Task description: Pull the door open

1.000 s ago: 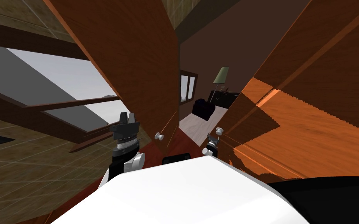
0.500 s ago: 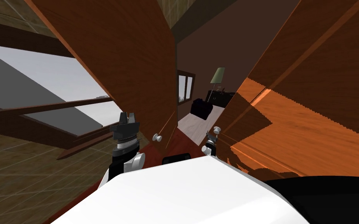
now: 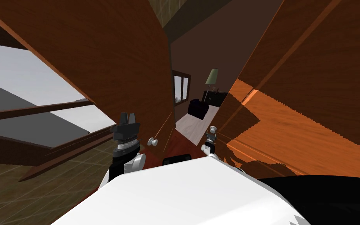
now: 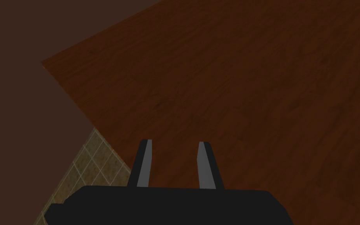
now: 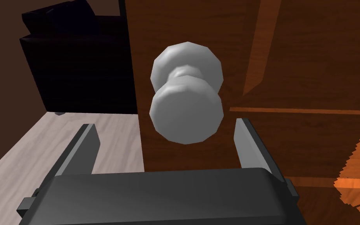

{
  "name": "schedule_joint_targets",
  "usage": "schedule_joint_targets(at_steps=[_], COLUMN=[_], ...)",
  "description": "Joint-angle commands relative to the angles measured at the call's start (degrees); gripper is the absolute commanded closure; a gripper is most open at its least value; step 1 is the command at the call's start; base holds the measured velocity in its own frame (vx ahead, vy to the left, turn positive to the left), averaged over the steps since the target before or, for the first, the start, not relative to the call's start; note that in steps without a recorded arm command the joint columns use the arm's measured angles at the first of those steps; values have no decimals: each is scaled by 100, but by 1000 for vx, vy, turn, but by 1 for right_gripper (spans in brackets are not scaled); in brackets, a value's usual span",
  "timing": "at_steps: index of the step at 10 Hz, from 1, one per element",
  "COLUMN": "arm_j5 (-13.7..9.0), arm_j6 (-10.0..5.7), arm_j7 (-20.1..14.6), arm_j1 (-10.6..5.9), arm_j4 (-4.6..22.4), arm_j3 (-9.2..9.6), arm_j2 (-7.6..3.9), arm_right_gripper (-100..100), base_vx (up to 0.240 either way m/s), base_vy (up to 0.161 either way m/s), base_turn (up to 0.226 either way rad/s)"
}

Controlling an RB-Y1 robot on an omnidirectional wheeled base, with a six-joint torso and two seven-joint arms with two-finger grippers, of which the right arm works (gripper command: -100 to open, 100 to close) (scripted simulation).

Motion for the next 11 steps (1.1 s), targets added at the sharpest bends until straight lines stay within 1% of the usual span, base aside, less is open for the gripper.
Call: schedule_joint_targets(at_steps=[1,2,3,4,5,10,11], arm_j5=[126,126,184,157,157,157,161], arm_j6=[32,32,35,1,1,1,22], arm_j7=[-136,-136,-204,-197,-197,-197,-207], arm_j1=[-168,-168,-256,-264,-264,-264,-248], arm_j4=[159,159,251,306,306,306,321], arm_j3=[-74,-74,-107,-84,-84,-84,-73], arm_j2=[15,15,29,-5,-5,-5,-8], arm_right_gripper=[-100,-100,-100,-100,100,100,100], base_vx=[155,130,152,81,-12,-16,-103], base_vy=[-151,-82,-83,-44,3,8,72], base_turn=[-331,-73,-162,-33,22,4,88])
